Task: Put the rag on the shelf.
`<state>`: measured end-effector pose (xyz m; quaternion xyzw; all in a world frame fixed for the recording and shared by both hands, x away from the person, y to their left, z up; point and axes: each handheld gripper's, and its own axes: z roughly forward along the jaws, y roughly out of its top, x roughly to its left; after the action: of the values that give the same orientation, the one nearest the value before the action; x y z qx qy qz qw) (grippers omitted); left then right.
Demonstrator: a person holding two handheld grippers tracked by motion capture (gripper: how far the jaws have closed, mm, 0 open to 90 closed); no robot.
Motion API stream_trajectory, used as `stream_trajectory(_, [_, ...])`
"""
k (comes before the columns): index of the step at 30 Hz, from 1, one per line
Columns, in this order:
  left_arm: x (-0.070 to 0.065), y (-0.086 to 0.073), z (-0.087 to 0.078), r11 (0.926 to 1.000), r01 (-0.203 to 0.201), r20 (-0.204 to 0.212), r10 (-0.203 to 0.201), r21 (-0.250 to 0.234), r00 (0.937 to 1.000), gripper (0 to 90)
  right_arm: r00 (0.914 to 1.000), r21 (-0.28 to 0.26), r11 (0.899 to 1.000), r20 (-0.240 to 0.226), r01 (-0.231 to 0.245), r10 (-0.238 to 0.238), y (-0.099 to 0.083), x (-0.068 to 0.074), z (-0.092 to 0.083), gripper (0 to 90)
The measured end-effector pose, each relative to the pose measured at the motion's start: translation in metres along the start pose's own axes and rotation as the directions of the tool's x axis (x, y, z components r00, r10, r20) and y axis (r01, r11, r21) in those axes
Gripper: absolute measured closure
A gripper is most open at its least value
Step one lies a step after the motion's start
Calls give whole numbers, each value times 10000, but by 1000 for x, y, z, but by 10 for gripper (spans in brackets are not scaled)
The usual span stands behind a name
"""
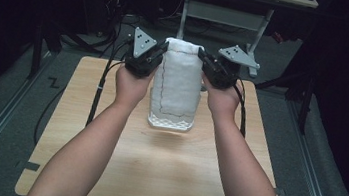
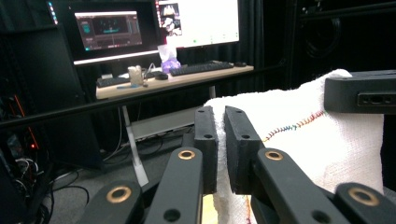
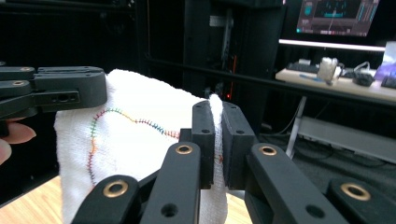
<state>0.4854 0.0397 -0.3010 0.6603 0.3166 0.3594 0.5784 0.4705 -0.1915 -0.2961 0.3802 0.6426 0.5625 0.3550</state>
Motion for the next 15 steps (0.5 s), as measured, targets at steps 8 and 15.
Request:
stream_trajectory(8, [16,-16,48,9920,161,-202,-137,1252,9997,840,9976,861,9939,-20,-686,690,-15,-26,41,855])
stream_trajectory(15, [25,-48,71,9694,906,-96,-909,2280,9958,824,9992,2153,9758,55,-387,384,-42,-38,70,853])
